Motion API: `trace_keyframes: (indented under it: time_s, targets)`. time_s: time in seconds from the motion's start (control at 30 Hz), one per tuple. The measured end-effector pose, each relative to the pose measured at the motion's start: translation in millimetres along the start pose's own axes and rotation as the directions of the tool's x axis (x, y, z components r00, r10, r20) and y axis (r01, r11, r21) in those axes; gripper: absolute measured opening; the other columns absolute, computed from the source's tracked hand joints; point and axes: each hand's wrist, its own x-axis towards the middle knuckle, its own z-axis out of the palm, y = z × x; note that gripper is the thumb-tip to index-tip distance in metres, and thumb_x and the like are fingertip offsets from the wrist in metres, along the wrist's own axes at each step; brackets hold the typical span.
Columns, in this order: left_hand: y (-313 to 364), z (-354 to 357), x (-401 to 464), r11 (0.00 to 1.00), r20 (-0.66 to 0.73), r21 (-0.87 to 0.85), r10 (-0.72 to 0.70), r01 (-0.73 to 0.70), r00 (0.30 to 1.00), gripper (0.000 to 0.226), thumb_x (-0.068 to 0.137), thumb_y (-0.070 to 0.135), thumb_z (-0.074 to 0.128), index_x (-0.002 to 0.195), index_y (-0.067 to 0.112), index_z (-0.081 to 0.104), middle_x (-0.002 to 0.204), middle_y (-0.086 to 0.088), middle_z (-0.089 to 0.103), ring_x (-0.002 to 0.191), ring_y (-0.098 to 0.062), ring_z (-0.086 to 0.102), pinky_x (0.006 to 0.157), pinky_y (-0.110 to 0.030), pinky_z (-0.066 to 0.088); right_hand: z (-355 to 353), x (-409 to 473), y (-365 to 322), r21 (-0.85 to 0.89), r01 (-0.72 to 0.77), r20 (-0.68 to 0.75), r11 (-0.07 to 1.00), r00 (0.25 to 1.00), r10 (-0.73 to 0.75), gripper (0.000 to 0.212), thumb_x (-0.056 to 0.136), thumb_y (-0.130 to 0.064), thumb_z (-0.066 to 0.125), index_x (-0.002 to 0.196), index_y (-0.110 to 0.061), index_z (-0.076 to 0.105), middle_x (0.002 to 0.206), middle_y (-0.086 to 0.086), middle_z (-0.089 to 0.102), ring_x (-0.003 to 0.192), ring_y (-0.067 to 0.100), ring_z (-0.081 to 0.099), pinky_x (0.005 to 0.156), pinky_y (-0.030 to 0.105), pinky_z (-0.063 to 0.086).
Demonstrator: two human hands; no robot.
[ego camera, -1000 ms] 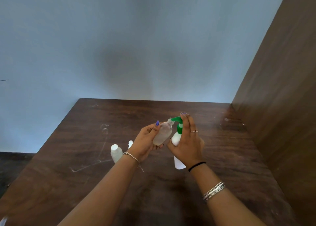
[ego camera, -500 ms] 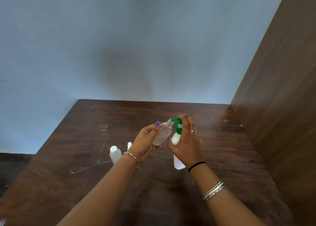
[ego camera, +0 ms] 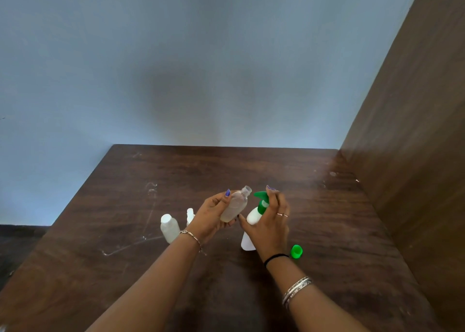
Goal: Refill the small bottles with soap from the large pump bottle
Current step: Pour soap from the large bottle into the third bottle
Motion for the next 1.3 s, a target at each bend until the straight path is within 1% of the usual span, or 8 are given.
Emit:
trace_keyframes:
  time_s: [0.2,0.33,0.43,0.5,0.63,0.83,1.07,1.3]
  targets:
    - [-1.3,-4.1,-1.1,0.998,-0.022,0.068,-0.014,0.016,1.0,0.049,0.079,0.046,0.05,0.109,0.009,0.063,0.109,-0.012,0.053,0.087,-0.017,0.051,0.067,-0.029,0.052,-1.2,-9.1,3.3,-0.03,0.079,0.05,0.996,0.996,-0.078,0.097,0.049,-0.04,0.087,0.126,-0.012,0.035,0.124,0.007,0.035,0.111,0.024,0.038,0.071,0.038,0.057]
    - [-4.2,-9.6,-6.5,0.997,-0.037,0.064,-0.032,0.034,0.999,0.038,0.084,0.041,0.048,0.102,0.012,0.064,0.108,-0.012,0.055,0.085,-0.017,0.053,0.066,-0.028,0.052,-11.1,-14.4,5.3,-0.01,0.113,0.078,0.994,0.991,-0.112,0.067,0.075,-0.053,0.057,0.128,-0.016,0.039,0.125,0.005,0.035,0.113,0.021,0.038,0.078,0.033,0.052]
    - [-6.3,-8.4,-11.1,0.996,-0.05,0.079,-0.041,0.044,0.998,0.031,0.09,0.036,0.044,0.1,0.014,0.063,0.104,-0.012,0.055,0.077,-0.014,0.054,0.06,-0.023,0.051,-17.7,-12.1,7.7,0.064,0.097,0.1,0.993,0.99,-0.103,0.043,0.088,-0.037,0.042,0.128,-0.023,0.042,0.121,-0.001,0.04,0.11,0.017,0.039,0.09,0.032,0.043]
    - [-6.7,-6.2,-13.2,0.996,-0.047,0.072,-0.044,0.047,0.998,0.03,0.09,0.035,0.044,0.099,0.014,0.063,0.107,-0.015,0.054,0.075,-0.014,0.054,0.058,-0.022,0.052,-20.0,-5.2,7.5,0.105,0.083,0.086,0.991,0.992,-0.093,0.035,0.091,-0.026,0.037,0.124,-0.022,0.05,0.116,0.0,0.05,0.107,0.016,0.042,0.089,0.033,0.039]
    - [-2.9,-1.1,-18.7,0.995,-0.032,0.084,-0.042,0.044,0.999,0.029,0.093,0.033,0.041,0.099,0.015,0.062,0.108,-0.015,0.053,0.072,-0.014,0.054,0.057,-0.021,0.052,-26.1,5.6,5.9,0.142,0.047,0.076,0.989,0.995,-0.059,0.033,0.09,-0.021,0.038,0.109,-0.015,0.065,0.104,0.006,0.062,0.1,0.013,0.043,0.08,0.036,0.042]
    - [2.3,3.0,-29.0,0.989,-0.023,0.146,-0.018,0.021,1.0,0.027,0.095,0.033,0.039,0.099,0.022,0.063,0.09,-0.004,0.059,0.053,-0.006,0.056,0.057,-0.025,0.049,-32.8,-1.8,4.5,0.163,0.003,0.112,0.987,0.994,-0.021,0.034,0.09,-0.025,0.037,0.103,-0.012,0.066,0.102,0.007,0.061,0.098,0.013,0.044,0.081,0.035,0.043]
    - [1.0,-1.7,-38.6,0.978,-0.061,0.202,-0.03,0.042,0.998,0.029,0.087,0.044,0.045,0.094,0.024,0.065,0.084,-0.008,0.059,0.056,-0.015,0.053,0.056,-0.029,0.043,-40.8,5.9,4.4,0.199,-0.03,0.194,0.98,0.981,-0.009,0.042,0.088,-0.032,0.034,0.101,-0.01,0.067,0.103,0.007,0.062,0.098,0.021,0.051,0.082,0.032,0.042]
    - [-3.0,-5.7,-40.3,0.954,-0.112,0.294,-0.03,0.062,0.993,0.024,0.094,0.036,0.04,0.089,0.028,0.062,0.089,-0.004,0.055,0.059,-0.014,0.057,0.06,-0.03,0.042,-48.7,17.5,8.8,0.262,-0.071,0.326,0.963,0.945,-0.019,0.048,0.084,-0.038,0.032,0.103,-0.012,0.067,0.105,-0.002,0.056,0.103,0.02,0.048,0.086,0.032,0.042]
